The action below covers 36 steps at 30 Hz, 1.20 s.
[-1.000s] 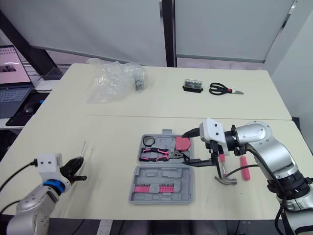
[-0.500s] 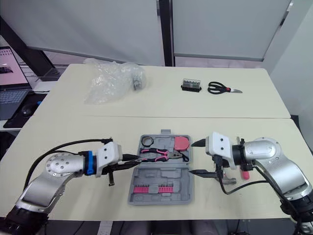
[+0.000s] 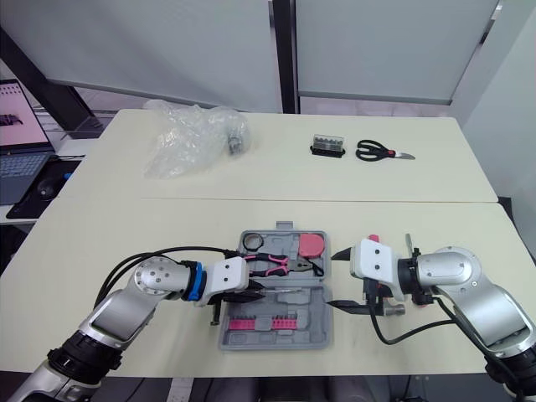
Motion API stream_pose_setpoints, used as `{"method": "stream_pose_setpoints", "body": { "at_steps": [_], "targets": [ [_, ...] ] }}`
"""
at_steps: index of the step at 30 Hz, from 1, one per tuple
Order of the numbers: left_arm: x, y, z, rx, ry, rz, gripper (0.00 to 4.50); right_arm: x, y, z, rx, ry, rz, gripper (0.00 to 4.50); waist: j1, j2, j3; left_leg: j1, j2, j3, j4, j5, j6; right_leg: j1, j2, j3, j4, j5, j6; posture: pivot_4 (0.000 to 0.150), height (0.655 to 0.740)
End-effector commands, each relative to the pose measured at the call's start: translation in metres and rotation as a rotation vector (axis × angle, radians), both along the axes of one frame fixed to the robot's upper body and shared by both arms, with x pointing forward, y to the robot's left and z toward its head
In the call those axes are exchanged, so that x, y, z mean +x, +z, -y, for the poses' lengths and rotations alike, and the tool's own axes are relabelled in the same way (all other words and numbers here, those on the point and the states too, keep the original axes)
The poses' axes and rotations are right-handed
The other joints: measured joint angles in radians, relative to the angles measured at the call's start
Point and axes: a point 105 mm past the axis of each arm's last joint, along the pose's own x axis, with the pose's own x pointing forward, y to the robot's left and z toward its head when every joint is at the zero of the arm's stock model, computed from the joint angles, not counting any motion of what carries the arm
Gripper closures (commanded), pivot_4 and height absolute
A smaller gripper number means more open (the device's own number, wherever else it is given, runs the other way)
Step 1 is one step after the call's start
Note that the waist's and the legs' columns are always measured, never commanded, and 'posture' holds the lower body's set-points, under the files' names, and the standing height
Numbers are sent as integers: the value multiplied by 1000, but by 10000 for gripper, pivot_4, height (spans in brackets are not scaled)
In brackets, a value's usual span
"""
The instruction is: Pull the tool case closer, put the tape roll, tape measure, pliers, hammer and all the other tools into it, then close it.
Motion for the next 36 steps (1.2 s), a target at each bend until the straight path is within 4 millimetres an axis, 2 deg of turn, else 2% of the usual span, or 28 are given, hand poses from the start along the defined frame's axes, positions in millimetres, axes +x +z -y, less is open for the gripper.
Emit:
{"method": "stream_pose_setpoints", "body": {
  "at_steps": [1, 18, 31, 33, 36],
  "targets": [
    [3, 2, 6, -8, -2, 25, 42685, -2, 5, -1, -9, 8, 27, 0, 0, 0, 0, 0, 0, 0, 0, 0, 0, 0, 0, 0, 0, 0, 0, 1500, 7400],
    [10, -5, 12, 16, -44, 31, 42685, -2, 2, -2, -11, 13, 24, 0, 1, 0, 0, 0, 0, 0, 2, 0, 0, 0, 0, 0, 3, 0, 0, 1500, 7400],
    [9, -1, 17, -4, -38, 19, 42685, -1, 3, -3, -10, 10, 28, 0, 1, 0, 0, 0, 0, 0, 2, 0, 0, 0, 0, 0, 3, 0, 0, 1500, 7400],
    [11, 5, 18, -17, -34, 28, 35309, -1, 3, -3, -9, 10, 28, 0, 1, 0, 0, 0, 0, 0, 2, 0, 0, 0, 0, 0, 3, 0, 0, 1500, 7400],
    [11, 16, 21, -37, -36, 55, 26674, -2, 3, -3, -9, 10, 27, 0, 1, 0, 0, 0, 0, -1, 3, 0, 0, 0, 0, 0, 4, 0, 0, 1500, 7400]
  ]
}}
